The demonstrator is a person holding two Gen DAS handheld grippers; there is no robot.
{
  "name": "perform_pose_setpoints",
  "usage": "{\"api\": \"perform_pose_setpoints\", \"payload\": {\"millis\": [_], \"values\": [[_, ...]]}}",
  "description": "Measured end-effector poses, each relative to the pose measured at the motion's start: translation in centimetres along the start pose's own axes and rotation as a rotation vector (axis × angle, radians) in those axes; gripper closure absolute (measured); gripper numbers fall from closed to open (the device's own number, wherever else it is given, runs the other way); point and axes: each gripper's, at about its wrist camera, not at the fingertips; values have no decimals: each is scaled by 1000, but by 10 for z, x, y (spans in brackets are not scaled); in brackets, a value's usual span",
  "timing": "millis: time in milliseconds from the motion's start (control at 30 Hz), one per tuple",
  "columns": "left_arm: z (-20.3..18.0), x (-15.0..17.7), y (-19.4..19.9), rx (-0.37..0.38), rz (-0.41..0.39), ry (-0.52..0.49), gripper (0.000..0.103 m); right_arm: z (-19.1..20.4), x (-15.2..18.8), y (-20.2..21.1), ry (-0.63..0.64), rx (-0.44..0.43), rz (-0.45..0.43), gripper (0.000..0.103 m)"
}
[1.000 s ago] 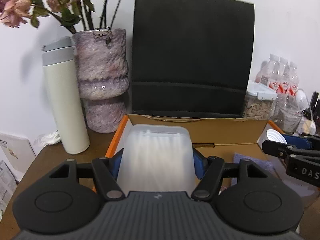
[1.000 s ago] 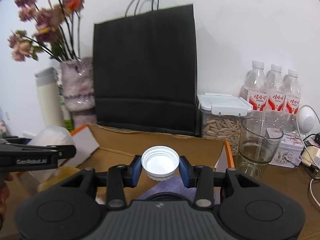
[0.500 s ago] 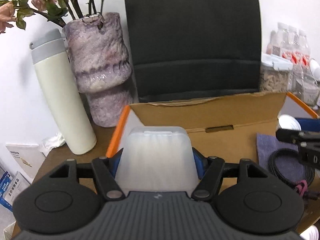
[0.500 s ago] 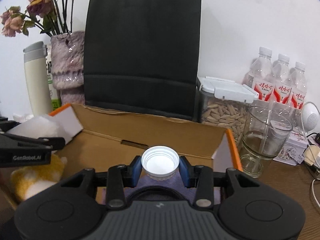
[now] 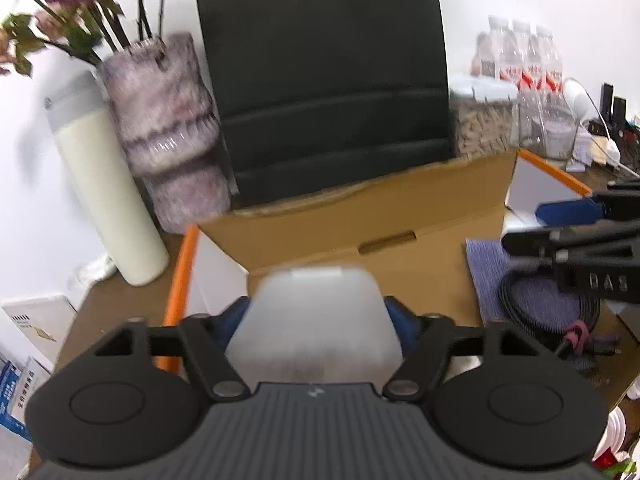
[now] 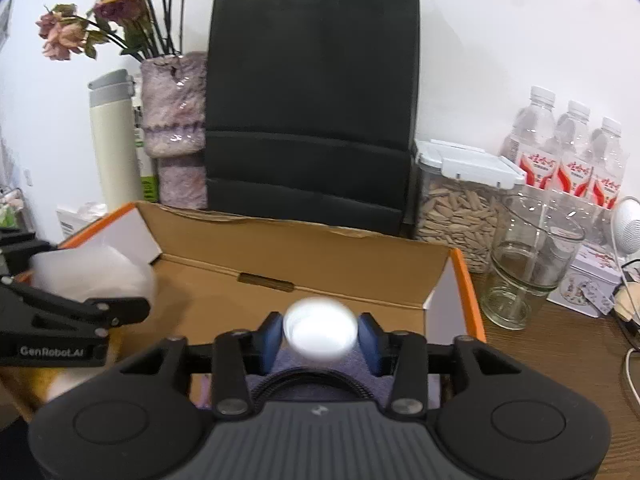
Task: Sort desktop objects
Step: 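Carry the lid and plastic box into the cardboard box and open both tools, then withdraw both tools from the box toward the navy case and white disc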
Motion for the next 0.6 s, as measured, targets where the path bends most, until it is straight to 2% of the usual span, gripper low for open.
{"api": "perform_pose_setpoints", "payload": {"millis": [33, 67, 100, 233, 367, 600], "values": [[2, -2, 3, -12, -15, 4, 7, 0, 0, 2, -1, -7, -3, 35], [3, -3, 7, -23, -31, 6, 0, 1, 0, 5, 4, -9, -12, 21], [3, -4, 12, -33, -50, 7, 0, 3, 0, 8, 11, -7, -20, 12], [8, -6, 25, -59, -81, 30, 0, 8, -1, 21, 33, 3, -47, 1], [12, -3, 35, -68, -85, 54, 0, 12, 0, 38, 53, 1, -79, 0], [16, 11, 64, -62, -100, 72, 0, 12, 12, 63, 69, -7, -84, 0]]}}
Point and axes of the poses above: each gripper's, at about its wrist camera, not at the fingertips, and y roughly against the way its jaws point, z to its left, x to its underside, and after that the axes turned 9 degrees about -y, right-handed
